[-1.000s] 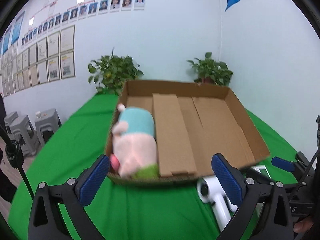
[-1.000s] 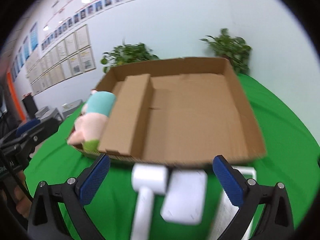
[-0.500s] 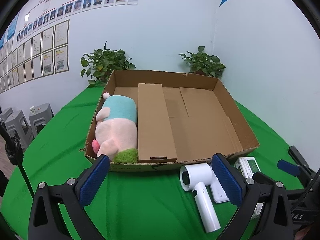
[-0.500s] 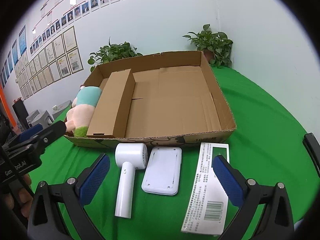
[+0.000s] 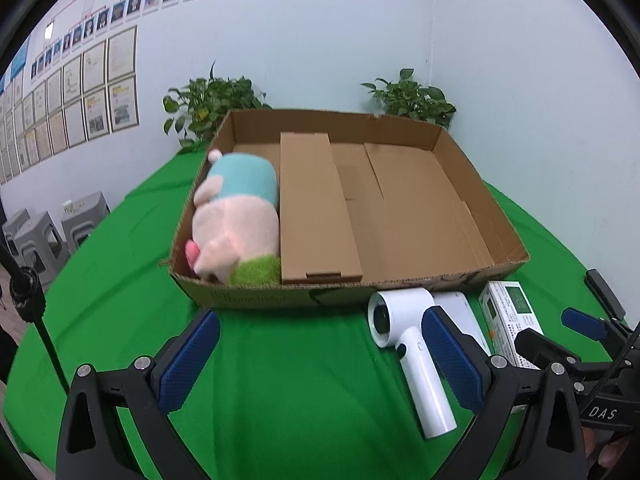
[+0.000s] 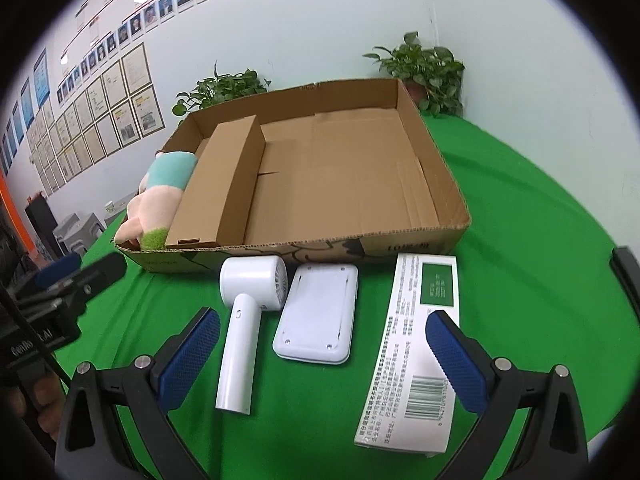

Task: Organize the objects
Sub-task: 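Move both tools back toward the white hair dryer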

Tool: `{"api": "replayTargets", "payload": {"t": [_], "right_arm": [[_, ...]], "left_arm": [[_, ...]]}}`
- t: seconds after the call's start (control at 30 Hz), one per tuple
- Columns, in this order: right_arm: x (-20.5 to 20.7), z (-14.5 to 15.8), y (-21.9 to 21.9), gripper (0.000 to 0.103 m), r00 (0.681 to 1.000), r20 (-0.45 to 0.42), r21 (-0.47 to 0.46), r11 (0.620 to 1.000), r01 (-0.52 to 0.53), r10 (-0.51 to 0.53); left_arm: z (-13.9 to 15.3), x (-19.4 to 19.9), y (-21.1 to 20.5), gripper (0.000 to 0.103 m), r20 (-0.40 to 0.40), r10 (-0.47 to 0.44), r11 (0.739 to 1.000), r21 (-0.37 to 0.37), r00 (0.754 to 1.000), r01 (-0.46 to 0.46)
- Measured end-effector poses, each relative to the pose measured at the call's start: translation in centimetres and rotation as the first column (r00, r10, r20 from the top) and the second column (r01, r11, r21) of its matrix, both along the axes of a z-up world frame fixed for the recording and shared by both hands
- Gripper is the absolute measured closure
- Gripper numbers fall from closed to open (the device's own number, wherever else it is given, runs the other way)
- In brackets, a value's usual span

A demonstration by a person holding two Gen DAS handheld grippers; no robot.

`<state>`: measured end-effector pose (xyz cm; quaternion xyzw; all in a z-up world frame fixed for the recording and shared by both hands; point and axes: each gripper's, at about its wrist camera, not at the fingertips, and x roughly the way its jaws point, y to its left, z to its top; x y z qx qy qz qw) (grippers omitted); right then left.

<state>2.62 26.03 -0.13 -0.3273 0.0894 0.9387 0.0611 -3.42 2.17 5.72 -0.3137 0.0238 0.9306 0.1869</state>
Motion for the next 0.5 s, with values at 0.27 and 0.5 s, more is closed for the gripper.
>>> {"api": "replayTargets", "payload": {"t": [0.27,0.5], "right_arm": [[0.2,-0.4,0.5,0.001,1.000,0.013,0.015,1.000,-0.005,0.005],[0.4,-0.8,0.9,0.001,0.999,0.012,-0.016,0.999,-0.047,0.048]], "left_arm": [[-1.4,-0.6,0.8,0.006,0.038,-0.020,1.000,0.001,0.999,0.020],[-2.6,-1.6,1.6,0.019,0.116,-0.112,0.994,0.023,0.987,0.110]]}}
